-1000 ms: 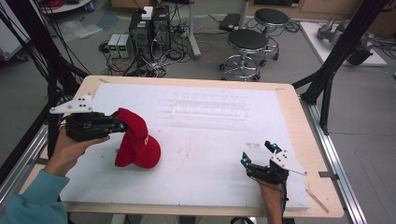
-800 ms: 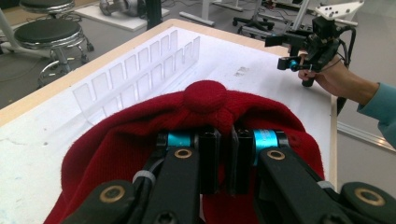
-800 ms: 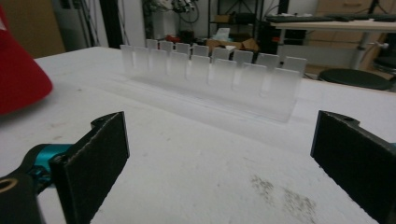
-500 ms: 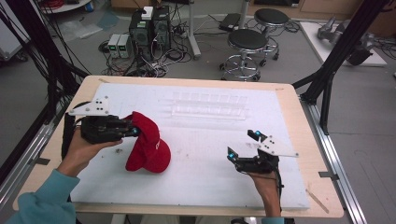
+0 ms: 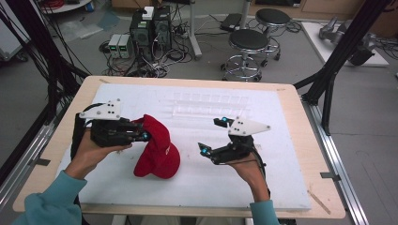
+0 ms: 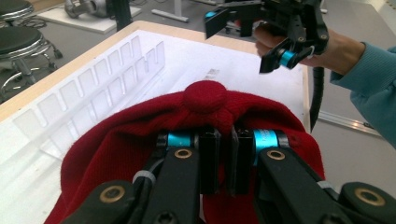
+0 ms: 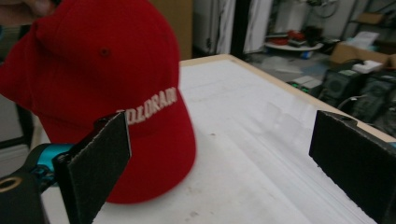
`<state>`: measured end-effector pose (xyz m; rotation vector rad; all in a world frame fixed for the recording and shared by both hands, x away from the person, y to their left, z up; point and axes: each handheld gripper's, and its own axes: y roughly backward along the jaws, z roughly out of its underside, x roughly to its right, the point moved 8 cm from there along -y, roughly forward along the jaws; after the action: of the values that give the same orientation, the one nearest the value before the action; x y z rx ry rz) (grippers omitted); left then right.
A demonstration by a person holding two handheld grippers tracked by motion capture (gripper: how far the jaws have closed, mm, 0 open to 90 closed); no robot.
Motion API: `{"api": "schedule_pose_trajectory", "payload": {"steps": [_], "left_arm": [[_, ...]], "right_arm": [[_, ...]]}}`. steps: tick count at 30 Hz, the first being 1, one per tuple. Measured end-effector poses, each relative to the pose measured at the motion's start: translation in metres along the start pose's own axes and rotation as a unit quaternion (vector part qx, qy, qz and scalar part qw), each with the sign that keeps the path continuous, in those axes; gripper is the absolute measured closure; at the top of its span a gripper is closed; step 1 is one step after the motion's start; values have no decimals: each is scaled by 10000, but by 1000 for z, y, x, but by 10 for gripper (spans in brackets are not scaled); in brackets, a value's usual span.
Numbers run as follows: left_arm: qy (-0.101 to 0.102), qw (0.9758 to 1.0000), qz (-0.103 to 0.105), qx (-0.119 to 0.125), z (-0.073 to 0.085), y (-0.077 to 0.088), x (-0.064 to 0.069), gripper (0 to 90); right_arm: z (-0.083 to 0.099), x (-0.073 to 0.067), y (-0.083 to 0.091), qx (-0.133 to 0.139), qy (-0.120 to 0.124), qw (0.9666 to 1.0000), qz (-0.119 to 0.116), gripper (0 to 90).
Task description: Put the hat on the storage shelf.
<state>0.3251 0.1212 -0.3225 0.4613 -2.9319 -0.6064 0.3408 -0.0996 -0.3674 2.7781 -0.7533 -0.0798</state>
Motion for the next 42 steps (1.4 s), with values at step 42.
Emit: {"api": "schedule_pose_trajectory", "payload": {"steps": [42], "left_arm": [[-383,9982,448,-132,-10,-23,20,852]], "right_arm": [[-13,-48,-61,-480,74,9821,-1819,367]]}}
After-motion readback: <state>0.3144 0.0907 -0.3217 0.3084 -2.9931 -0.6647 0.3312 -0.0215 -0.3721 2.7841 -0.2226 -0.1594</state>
